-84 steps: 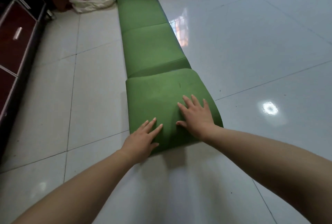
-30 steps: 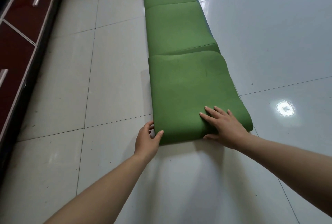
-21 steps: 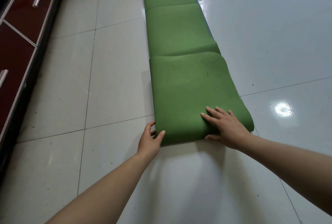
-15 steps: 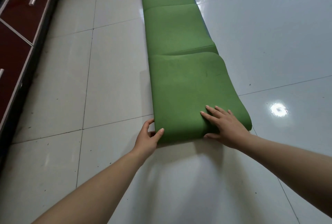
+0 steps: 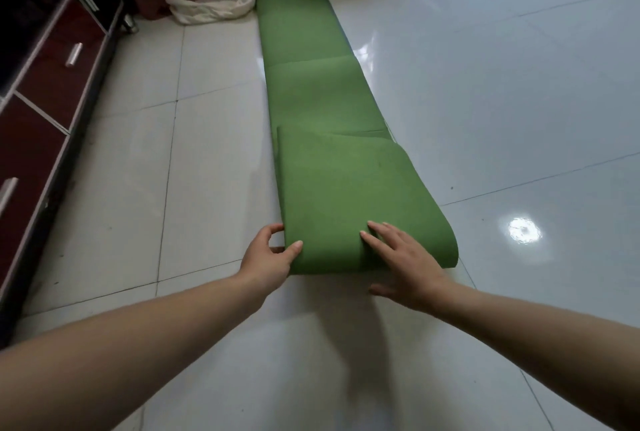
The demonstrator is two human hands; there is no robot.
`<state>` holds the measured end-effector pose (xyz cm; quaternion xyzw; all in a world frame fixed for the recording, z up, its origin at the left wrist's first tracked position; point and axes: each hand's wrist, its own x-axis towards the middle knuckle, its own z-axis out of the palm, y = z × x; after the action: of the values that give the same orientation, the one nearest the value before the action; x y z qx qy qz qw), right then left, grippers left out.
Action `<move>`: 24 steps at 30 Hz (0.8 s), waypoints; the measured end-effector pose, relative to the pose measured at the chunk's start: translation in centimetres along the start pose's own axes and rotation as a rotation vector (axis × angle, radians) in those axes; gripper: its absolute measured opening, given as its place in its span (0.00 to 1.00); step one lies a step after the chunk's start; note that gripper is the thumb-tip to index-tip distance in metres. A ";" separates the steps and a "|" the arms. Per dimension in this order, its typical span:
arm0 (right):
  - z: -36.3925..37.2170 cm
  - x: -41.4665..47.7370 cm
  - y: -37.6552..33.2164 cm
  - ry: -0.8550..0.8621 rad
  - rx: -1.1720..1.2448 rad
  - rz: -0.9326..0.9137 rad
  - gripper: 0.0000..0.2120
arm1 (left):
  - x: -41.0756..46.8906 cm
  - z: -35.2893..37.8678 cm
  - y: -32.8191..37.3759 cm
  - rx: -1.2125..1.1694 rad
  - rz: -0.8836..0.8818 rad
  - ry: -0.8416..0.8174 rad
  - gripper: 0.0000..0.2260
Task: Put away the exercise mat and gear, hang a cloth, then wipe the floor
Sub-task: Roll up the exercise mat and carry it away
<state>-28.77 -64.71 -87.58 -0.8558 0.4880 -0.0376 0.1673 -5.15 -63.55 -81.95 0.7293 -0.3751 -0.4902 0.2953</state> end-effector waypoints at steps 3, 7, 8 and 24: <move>0.4 -0.2 -0.6 0.075 0.047 0.016 0.46 | -0.7 -0.7 2.4 0.026 0.013 -0.011 0.17; -0.1 0.4 -1.4 0.263 0.013 -0.039 0.41 | -1.8 -1.6 4.3 -0.004 0.043 -0.018 0.15; -0.4 0.6 -1.4 0.306 0.008 -0.060 0.40 | -2.0 -1.8 4.4 -0.019 0.043 -0.004 0.15; -6.6 1.0 -0.2 0.343 0.119 -0.174 0.25 | -1.7 -4.4 3.1 1.024 1.006 0.080 0.39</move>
<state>-29.55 -67.14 -81.39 -0.8645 0.4305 -0.2259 0.1280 -2.23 -63.50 -77.10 0.5326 -0.8373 -0.0300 0.1197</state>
